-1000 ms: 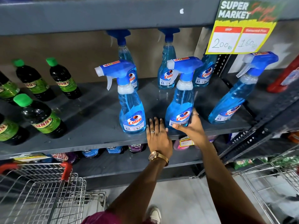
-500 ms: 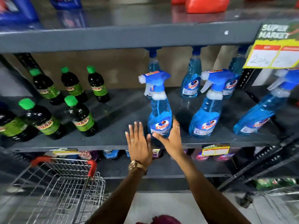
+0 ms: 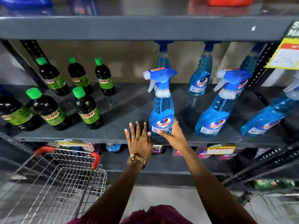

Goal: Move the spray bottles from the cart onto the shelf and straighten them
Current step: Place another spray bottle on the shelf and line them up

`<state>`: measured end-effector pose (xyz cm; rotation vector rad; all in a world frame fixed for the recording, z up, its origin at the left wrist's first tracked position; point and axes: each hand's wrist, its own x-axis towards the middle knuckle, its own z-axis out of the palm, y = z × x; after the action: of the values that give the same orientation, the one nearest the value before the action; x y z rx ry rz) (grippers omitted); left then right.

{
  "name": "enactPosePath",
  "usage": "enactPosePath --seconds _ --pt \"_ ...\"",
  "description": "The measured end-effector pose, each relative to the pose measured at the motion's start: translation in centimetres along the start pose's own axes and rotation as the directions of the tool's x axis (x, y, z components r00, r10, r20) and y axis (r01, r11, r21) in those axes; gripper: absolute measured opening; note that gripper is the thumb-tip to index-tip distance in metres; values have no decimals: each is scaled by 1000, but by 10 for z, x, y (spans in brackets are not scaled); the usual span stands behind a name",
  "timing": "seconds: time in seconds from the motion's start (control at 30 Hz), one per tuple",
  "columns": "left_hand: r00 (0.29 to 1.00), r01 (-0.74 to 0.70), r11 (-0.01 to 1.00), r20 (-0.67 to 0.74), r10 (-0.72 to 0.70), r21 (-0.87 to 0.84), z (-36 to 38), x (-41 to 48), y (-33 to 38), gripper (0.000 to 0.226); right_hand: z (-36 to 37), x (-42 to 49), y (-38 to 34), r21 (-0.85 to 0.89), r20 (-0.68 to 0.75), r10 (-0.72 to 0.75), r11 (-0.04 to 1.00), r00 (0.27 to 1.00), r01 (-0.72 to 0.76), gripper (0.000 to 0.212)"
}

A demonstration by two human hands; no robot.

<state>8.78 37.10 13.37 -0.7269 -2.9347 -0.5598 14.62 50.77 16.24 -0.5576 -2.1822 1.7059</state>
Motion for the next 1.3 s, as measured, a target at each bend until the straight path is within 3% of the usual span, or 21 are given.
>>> enactPosePath --seconds 0.17,0.4,0.5,0.57,0.67,0.77,0.83,0.87,0.93,1.0,1.03,1.13,1.3 --pt "999 3 1000 40 -3 -10 -1 2 -1 51 -1 1 3 12 13 -2 1000 1000 2 57" --pt "999 0 1000 52 1 -30 2 2 -4 55 -3 1 2 -14 30 16 1000 999 -15 57" --pt "995 33 979 -82 -50 -202 2 -5 1 63 -3 -8 0 32 15 -33 999 999 33 62" --pt "972 -44 929 -230 -45 -368 -1 -24 7 65 -6 -23 0 98 -119 -89 990 989 101 58" --pt "940 -302 845 -286 186 -442 0 -60 23 64 -31 -54 9 -2 -431 -181 980 884 199 25" --pt "869 -491 752 -190 456 -440 14 -66 54 60 -73 -69 27 -87 -654 -227 970 721 226 26" --pt "869 -477 761 -108 483 -439 23 -54 87 55 -98 -64 35 -106 -738 -222 971 637 216 37" --pt "887 -443 794 -75 456 -416 27 -47 103 53 -109 -58 37 -93 -740 -201 976 641 199 54" --pt "942 -321 882 -24 334 -344 34 -34 129 58 -128 -43 42 -57 -639 -166 984 751 169 86" --pt "978 -203 940 -5 210 -276 41 -25 143 66 -139 -31 47 37 -453 -78 994 888 106 94" --pt "985 -172 953 -12 174 -248 46 -23 146 65 -140 -26 52 48 -384 -33 997 923 56 90" --pt "992 -123 973 -32 119 -197 50 -23 153 62 -143 -21 63 -16 -350 7 1000 937 -13 72" --pt "997 -75 986 17 79 -151 46 -22 161 55 -137 -23 55 -23 -377 -35 999 926 28 74"
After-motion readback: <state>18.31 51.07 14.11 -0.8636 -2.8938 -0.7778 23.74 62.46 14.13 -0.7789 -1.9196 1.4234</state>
